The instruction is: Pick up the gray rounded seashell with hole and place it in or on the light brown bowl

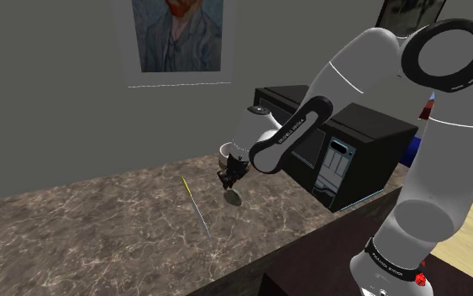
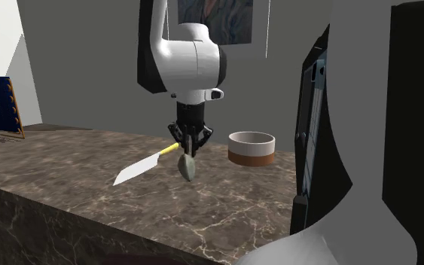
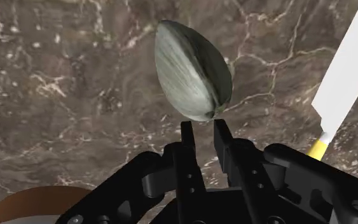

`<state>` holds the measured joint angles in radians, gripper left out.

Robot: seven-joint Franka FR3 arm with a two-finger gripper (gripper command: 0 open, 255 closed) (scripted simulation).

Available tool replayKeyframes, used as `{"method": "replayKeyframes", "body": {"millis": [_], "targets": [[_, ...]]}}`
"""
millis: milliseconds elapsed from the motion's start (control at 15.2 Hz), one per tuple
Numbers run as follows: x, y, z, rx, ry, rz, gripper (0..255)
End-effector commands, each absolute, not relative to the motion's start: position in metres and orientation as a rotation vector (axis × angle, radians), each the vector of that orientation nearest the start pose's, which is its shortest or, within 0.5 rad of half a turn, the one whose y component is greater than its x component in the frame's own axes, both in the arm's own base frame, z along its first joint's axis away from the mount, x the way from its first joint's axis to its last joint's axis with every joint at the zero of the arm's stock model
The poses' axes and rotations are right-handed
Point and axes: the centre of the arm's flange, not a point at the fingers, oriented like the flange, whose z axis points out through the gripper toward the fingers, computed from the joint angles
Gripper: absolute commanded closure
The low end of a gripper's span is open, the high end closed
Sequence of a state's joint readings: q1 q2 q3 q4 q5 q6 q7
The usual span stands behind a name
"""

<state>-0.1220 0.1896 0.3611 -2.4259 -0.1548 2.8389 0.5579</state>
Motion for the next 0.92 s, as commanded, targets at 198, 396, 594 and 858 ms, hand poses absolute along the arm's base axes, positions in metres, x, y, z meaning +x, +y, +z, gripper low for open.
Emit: {"method": "replayKeyframes", "body": {"millis": [198,396,594,858], "targets": [[0.496,0.130,0.266,-3.023,0.290,-0.314,0],[0.497,0.168,0.267,-3.182,0.504,0.028,0],[0.497,0.176,0.256,-3.211,0.554,0.111,0],[0.495,0.173,0.235,-3.211,0.554,0.111,0]]}}
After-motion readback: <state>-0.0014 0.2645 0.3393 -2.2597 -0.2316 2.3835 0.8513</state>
